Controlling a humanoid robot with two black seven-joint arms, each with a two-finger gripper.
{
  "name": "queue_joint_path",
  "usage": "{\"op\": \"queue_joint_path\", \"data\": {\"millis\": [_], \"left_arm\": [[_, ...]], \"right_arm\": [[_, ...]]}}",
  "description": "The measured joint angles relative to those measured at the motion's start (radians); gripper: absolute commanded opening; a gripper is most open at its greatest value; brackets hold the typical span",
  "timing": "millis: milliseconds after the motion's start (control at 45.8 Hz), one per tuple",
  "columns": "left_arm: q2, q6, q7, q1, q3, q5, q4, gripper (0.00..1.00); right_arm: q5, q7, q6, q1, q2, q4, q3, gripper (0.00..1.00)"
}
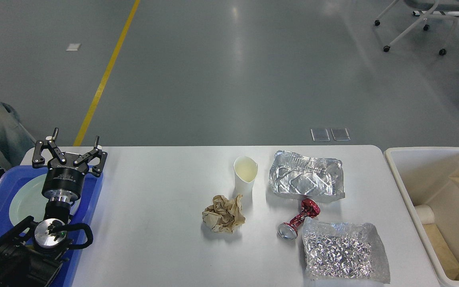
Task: Tidy desktop
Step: 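Lift the brown paper bag and carry it into the white bin, then open the right gripper in the bin and withdraw it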
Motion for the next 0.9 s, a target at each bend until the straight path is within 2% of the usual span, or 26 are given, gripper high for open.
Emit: {"op": "queue_joint_path", "data": {"millis": [109, 262, 371, 612, 677, 721, 743, 765, 896], "left_arm": [[0.0, 0.0, 0.0, 0.0, 0.0, 0.0, 0.0, 0.96], [0.0, 0.0, 0.0, -0.001, 0.0, 0.0, 0.0, 0.96], [0.0, 0.0, 0.0, -0.001, 0.0, 0.0, 0.0, 0.96], [0.0, 0.0, 0.0, -0.001, 0.0, 0.0, 0.0, 0.96], [0.0, 0.0, 0.0, -0.001, 0.0, 0.0, 0.0, 0.96], [0.0, 0.0, 0.0, -0.001, 0.0, 0.0, 0.0, 0.96], [0.0, 0.0, 0.0, -0.001, 0.0, 0.0, 0.0, 0.96], [0.0, 0.0, 0.0, -0.001, 0.0, 0.0, 0.0, 0.96], [0.0, 0.0, 0.0, -0.001, 0.0, 0.0, 0.0, 0.96]], "right_arm": [[0.008, -0.003, -0.082, -0.219, 0.14, -0.225, 0.092, 0.0], [0.008, -0.011, -0.125, -0.393, 0.312, -0.469, 0.121, 0.0], [0.008, -0.015, -0.138, -0.458, 0.365, -0.526, 0.127, 0.0], [0.011, -0.017, -0.143, -0.499, 0.395, -0.533, 0.134, 0.01], [0.011, -0.018, -0.143, -0.502, 0.395, -0.529, 0.132, 0.56], [0.013, -0.018, -0.144, -0.502, 0.394, -0.527, 0.131, 0.83], [0.013, -0.018, -0.146, -0.503, 0.393, -0.526, 0.132, 0.93], [0.014, -0.018, -0.15, -0.503, 0.391, -0.525, 0.132, 1.0], [0.015, -0.017, -0.2, -0.502, 0.386, -0.519, 0.135, 1.0]]}}
